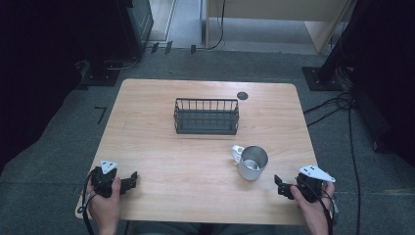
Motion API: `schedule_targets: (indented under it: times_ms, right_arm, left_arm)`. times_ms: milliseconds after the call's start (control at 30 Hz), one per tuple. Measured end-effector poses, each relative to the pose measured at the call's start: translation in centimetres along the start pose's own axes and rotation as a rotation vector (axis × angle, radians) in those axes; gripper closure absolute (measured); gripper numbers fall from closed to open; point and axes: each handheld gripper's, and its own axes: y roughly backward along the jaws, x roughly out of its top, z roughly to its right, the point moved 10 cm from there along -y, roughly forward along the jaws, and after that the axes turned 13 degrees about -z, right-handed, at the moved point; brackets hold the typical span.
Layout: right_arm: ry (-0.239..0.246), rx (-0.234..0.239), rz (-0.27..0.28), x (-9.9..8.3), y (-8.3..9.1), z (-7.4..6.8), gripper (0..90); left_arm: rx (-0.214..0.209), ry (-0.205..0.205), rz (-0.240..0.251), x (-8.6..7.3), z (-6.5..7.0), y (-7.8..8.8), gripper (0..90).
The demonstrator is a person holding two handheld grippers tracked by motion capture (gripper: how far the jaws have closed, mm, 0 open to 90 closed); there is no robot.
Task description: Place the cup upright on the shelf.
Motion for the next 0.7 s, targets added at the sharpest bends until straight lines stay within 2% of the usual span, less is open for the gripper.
schedule_targets:
  times_ms: [233, 267, 300, 333, 367, 500, 533, 700]
  right_arm:
    - [0.042, 0.056, 0.025, 1.3, 0.5, -2.6, 0.0]
    - [0.042, 0.056, 0.025, 1.3, 0.5, -2.6, 0.0]
    - [0.058, 0.066, 0.027, 1.5, 0.5, -3.4, 0.0]
    - [0.058, 0.066, 0.027, 1.5, 0.5, -3.4, 0.0]
    - [0.075, 0.079, 0.03, 1.8, 0.3, -4.3, 0.0]
    - [0.079, 0.097, 0.031, 2.2, 0.0, -5.2, 0.0]
    - [0.074, 0.122, 0.035, 2.5, -0.2, -5.9, 0.0]
    - [0.087, 0.138, 0.037, 3.0, -0.5, -7.0, 0.0]
  left_arm:
    - [0.0, 0.0, 0.0, 0.0, 0.0, 0.0, 0.0]
    - [0.0, 0.0, 0.0, 0.0, 0.0, 0.0, 0.0]
    - [0.0, -0.001, 0.0, 0.0, 0.0, 0.0, 0.0]
    - [0.0, -0.001, 0.0, 0.0, 0.0, 0.0, 0.0]
    - [0.0, 0.0, 0.0, 0.0, 0.0, 0.0, 0.0]
    - [0.0, -0.001, -0.001, 0.0, 0.0, 0.0, 0.0]
    - [0.0, 0.0, 0.0, 0.0, 0.0, 0.0, 0.0]
    - [0.0, 0.0, 0.0, 0.0, 0.0, 0.0, 0.0]
